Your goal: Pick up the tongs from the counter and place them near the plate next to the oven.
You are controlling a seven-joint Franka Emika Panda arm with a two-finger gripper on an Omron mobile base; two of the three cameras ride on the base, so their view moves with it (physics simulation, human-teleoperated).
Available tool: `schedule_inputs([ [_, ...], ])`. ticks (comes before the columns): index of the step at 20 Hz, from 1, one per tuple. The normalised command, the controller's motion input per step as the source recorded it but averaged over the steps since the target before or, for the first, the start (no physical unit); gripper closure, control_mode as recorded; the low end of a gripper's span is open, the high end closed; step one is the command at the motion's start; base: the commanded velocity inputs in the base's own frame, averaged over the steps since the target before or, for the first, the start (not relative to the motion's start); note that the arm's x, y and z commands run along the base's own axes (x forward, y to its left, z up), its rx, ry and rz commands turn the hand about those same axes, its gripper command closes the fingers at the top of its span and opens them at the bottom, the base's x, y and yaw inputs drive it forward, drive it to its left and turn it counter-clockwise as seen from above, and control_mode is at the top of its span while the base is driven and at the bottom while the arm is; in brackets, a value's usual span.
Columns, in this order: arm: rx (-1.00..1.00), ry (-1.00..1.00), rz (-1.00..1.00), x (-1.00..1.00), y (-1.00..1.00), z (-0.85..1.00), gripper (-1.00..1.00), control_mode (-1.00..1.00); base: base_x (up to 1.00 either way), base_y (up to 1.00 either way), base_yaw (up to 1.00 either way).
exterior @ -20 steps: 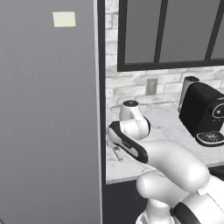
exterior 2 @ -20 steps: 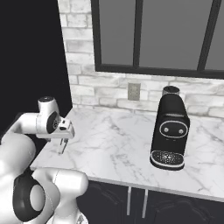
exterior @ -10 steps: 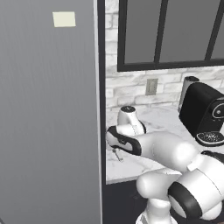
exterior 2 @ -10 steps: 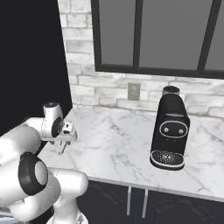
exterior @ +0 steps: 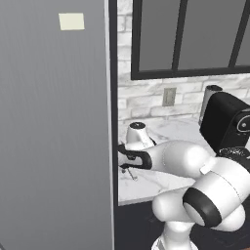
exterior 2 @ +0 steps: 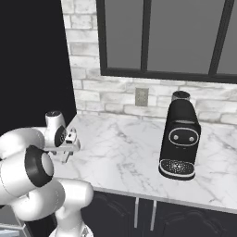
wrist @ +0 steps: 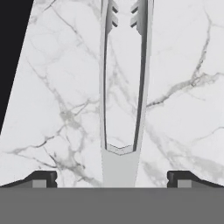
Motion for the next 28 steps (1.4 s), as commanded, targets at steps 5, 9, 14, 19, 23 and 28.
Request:
schedule_inputs([
  [5, 0.0, 0.0, 0.0, 0.04, 0.01, -0.24, -1.0, -1.0, 0.0, 0.0, 0.0],
  [9, 0.0, -0.02, 0.0, 0.09, 0.0, -0.14, -1.0, -1.0, 0.0, 0.0, 0.0],
  [14, 0.0, -0.05, 0.0, 0.15, 0.0, -0.09, -1.0, -1.0, 0.0, 0.0, 0.0],
  [19, 0.0, -0.05, 0.0, 0.23, 0.0, -0.08, -1.0, -1.0, 0.0, 0.0, 0.0],
  [23, 0.0, 0.0, 0.0, 0.19, 0.0, -0.18, 1.0, -1.0, 0.0, 0.0, 0.0],
  [28, 0.0, 0.04, 0.0, 0.03, 0.0, -0.22, 1.0, -1.0, 0.0, 0.0, 0.0],
])
